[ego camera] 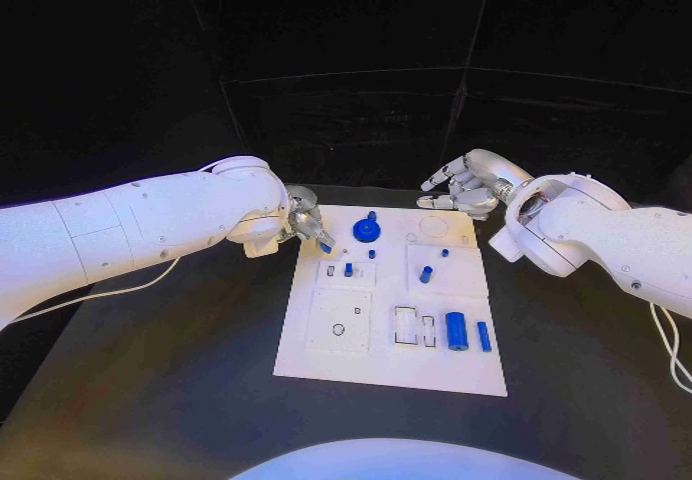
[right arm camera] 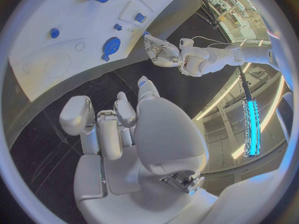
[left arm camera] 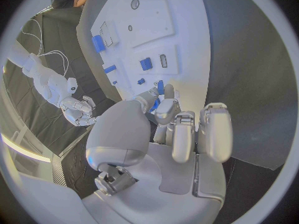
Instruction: Assemble the parts on the task board
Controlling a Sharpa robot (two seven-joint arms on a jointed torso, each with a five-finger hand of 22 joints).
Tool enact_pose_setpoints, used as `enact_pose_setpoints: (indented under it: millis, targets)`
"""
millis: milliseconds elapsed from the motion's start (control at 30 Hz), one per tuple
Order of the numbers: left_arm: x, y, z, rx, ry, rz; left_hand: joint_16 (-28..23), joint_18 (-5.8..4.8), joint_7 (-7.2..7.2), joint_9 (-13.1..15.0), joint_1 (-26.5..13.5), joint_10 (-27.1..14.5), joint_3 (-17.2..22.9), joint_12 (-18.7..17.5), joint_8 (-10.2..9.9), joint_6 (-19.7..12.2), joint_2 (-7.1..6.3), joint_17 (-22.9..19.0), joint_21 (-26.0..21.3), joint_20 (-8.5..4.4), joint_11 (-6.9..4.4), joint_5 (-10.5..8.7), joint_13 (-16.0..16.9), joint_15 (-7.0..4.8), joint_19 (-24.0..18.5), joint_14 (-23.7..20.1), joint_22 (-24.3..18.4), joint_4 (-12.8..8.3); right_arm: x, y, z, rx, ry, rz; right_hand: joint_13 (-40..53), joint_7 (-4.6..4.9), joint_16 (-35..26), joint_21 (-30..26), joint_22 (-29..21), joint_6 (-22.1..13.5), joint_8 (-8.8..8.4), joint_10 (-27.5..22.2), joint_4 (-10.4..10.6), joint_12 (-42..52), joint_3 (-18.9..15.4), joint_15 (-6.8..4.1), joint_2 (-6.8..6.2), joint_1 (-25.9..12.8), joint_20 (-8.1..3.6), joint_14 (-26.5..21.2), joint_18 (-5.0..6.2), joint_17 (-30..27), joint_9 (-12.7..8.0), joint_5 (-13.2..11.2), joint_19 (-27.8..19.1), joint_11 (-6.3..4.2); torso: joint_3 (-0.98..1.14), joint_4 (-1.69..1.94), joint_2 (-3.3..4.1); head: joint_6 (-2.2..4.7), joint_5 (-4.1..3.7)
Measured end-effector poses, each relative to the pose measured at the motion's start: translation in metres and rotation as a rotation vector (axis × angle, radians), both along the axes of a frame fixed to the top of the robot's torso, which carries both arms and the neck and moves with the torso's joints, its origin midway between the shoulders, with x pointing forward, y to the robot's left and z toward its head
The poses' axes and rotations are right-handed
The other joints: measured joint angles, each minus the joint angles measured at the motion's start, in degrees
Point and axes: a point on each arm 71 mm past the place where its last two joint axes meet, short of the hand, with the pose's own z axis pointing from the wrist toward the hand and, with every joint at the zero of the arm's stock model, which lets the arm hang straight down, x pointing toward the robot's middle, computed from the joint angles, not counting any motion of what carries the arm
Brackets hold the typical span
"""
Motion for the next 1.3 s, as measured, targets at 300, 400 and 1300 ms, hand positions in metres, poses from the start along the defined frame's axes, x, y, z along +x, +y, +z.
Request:
enact_pose_setpoints:
  millis: [300,400,1300]
  targets:
    - [-0.016,0.0,-0.005,0.008,-0.041,0.008,0.0,0.0,0.01,0.5,-0.9,0.0,1.3,0.0,0.4,0.0,-0.4,0.0,0.0,0.0,0.01,0.0,-0.1,0.0,0.0,0.0,0.0,-0.4,0.0,0.0,0.0,-0.001,0.001,0.001,0.0,0.0,0.0,0.0,0.0,0.0,0.0,0.0,0.0,0.0,0.0,0.0,0.0,0.0,0.0,0.0,0.0,0.0,0.0,0.0,0.0,0.0,-0.02,-0.01,0.01,-0.26,0.02]
    - [-0.02,-0.001,-0.009,0.018,-0.054,0.008,0.0,0.0,0.01,0.5,-0.9,0.0,1.4,0.0,0.4,0.0,-0.45,0.0,0.0,0.0,0.02,0.0,-0.1,0.0,0.0,0.0,0.0,-0.3,0.0,0.0,0.0,-0.001,0.001,0.0,0.0,0.0,0.0,0.0,0.0,0.0,0.0,0.0,0.0,0.0,0.0,0.0,0.0,0.0,0.0,0.0,-0.01,0.0,0.0,0.0,0.0,0.0,-0.05,-0.01,0.01,-0.22,0.09]
    - [-0.032,-0.016,-0.025,0.079,-0.091,-0.028,0.0,0.0,0.04,0.8,-1.9,0.4,3.8,-0.2,0.9,-0.1,-1.3,0.0,0.0,0.0,0.01,0.17,-0.3,0.0,0.0,0.0,0.0,-1.7,0.0,-0.001,0.0,-0.003,0.003,0.0,0.0,0.0,0.0,-0.2,0.0,0.0,0.0,0.0,0.0,0.0,0.0,0.0,0.22,0.2,0.0,0.0,0.0,0.0,0.0,0.0,0.0,0.0,0.01,-0.14,0.1,-0.48,0.34]
